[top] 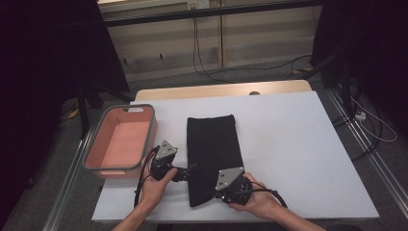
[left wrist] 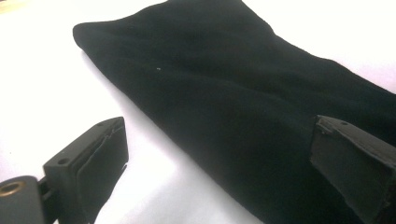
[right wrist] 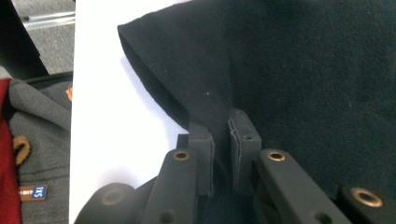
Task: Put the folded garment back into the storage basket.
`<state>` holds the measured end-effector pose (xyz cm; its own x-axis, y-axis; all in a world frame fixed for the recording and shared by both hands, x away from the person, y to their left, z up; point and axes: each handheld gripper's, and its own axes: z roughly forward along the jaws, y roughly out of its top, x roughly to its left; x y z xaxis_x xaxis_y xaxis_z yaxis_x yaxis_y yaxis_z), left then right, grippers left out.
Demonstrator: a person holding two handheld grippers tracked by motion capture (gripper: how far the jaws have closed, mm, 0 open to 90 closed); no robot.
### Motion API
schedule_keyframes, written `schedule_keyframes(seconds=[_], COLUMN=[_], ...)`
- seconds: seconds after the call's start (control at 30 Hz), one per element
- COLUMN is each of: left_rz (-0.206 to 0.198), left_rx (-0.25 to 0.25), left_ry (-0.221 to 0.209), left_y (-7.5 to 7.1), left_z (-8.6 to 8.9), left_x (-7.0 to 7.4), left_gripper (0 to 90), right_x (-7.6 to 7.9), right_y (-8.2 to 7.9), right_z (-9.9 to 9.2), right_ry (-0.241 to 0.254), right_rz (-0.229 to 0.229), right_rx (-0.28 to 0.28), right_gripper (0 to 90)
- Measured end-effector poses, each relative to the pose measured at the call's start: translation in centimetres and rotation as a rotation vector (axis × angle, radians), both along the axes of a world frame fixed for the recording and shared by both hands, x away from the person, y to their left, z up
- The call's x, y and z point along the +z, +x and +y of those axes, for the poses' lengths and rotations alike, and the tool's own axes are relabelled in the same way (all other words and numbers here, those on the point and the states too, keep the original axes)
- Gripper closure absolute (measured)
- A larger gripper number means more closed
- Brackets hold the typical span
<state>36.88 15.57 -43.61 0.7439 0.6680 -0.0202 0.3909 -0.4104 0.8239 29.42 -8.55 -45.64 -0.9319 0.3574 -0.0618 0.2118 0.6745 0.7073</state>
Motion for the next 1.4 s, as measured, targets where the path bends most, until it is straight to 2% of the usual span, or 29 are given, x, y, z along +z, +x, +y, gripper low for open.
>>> schedule_keyframes(seconds=[0.2, 0.33, 0.57, 0.7, 0.8, 0.9, 0.97, 1.07, 1.13, 1.17, 1.2, 1.27, 1.37, 1.4], left_rz=[-0.003, -0.005, 0.006, -0.001, 0.025, 0.032, 0.023, 0.022, 0.019, 0.019, 0.019, 0.027, 0.035, 0.034], left_rx=[0.003, 0.015, 0.024, 0.031, 0.025, 0.032, 0.038, 0.054, 0.052, 0.054, 0.044, 0.064, 0.072, 0.079], left_ry=[-0.013, -0.014, -0.018, -0.019, -0.016, -0.023, -0.038, -0.014, -0.014, -0.033, -0.035, -0.024, -0.041, -0.023], left_y=[0.0, 0.2, 0.8, 1.2, 1.8, 2.2, 2.6, 3.1, 3.5, 3.7, 4.0, 4.6, 5.6, 5.9], left_z=[-0.1, -0.1, -0.6, -0.9, -1.1, -1.3, -1.5, -1.9, -1.9, -1.9, -1.9, -2.0, -2.1, -2.2], left_x=[0.0, 0.0, 0.0, 0.0, 0.0, 0.2, 0.4, 0.7, 0.8, 0.8, 0.8, 0.9, 0.8, 0.8], left_gripper=[5.1, 5.1, 5.6, 6.6, 6.8, 7.3, 7.4, 7.4, 7.5, 7.5, 7.5, 7.4, 7.3, 7.4], right_x=[0.4, 0.6, 0.7, 0.8, 0.8, 0.9, 1.0, 1.1, 1.2, 1.2, 1.2, 1.2, 1.3, 1.3], right_y=[-0.3, -0.4, -0.8, -1.2, -1.3, -1.4, -1.5, -1.6, -1.6, -1.7, -1.7, -1.8, -2.0, -2.0], right_z=[0.1, 0.0, 0.3, 0.6, 0.7, 0.7, 0.7, 0.7, 0.7, 0.7, 0.7, 0.8, 0.8, 0.8], right_ry=[0.029, 0.068, 0.083, 0.082, 0.090, 0.096, 0.106, 0.117, 0.124, 0.126, 0.128, 0.132, 0.135, 0.136], right_rz=[0.017, 0.045, 0.057, 0.055, 0.059, 0.060, 0.064, 0.068, 0.072, 0.074, 0.075, 0.075, 0.080, 0.081], right_rx=[0.004, -0.004, 0.006, 0.020, 0.025, 0.028, 0.032, 0.036, 0.039, 0.039, 0.042, 0.048, 0.054, 0.056], right_gripper=[83.0, 83.0, 83.0, 83.0, 83.0, 83.0, 83.0, 83.0, 83.0, 83.0, 83.0, 83.0, 83.0, 83.0])
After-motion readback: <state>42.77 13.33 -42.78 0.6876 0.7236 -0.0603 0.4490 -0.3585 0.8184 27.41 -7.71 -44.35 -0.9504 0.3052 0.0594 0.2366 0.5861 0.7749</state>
